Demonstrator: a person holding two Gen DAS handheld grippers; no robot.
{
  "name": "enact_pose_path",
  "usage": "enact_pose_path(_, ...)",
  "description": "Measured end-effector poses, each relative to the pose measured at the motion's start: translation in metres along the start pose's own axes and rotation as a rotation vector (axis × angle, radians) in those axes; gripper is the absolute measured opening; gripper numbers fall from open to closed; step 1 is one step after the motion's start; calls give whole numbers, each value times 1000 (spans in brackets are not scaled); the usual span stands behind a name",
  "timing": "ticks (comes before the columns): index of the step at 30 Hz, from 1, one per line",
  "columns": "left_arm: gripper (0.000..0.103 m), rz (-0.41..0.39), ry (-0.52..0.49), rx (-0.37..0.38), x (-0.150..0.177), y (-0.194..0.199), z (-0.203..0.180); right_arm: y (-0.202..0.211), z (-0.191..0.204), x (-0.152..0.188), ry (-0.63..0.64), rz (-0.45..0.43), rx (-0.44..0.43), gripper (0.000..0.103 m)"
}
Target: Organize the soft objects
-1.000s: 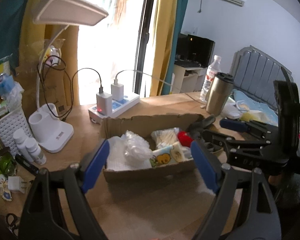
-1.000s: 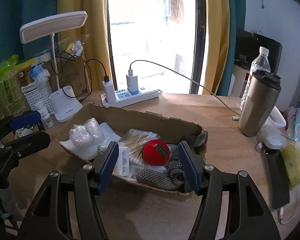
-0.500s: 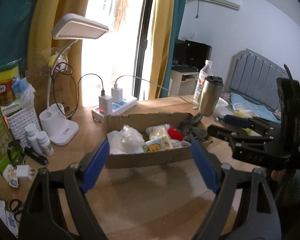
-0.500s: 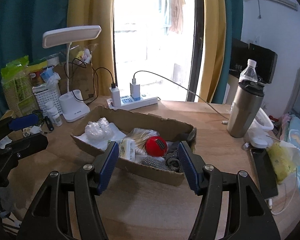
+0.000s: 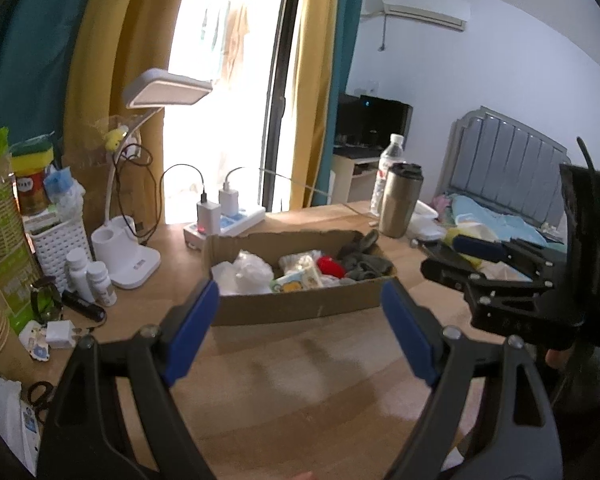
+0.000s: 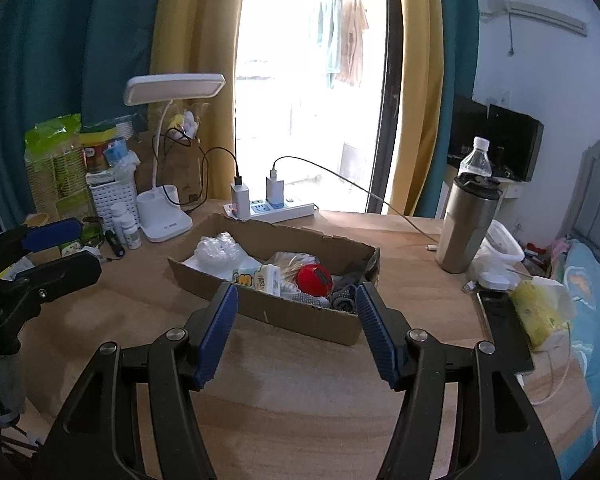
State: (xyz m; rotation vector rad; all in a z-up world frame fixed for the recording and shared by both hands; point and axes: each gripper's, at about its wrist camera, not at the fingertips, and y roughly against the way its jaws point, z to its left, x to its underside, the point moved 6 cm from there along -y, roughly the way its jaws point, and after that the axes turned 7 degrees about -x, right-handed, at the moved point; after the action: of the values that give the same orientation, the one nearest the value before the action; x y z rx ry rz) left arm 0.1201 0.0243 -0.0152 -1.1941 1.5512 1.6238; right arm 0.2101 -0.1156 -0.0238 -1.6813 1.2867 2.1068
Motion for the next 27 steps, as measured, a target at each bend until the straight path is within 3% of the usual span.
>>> enact_pose_path(11,85,-46,-29,33,10,39,-16,51,6,19,-8,-49,59,65)
enact_pose_path(14,103,-49,-24,23,12,48,-17,64,8,21,-3,-66,76,65)
enact_pose_path(19,103,-83,-4,26,11,64,-17,83,7,20,-12,-105,107,65)
enact_pose_path(27,103,-154,4,-65,-4,81,-9,102,2,16,-25,-149,134,65)
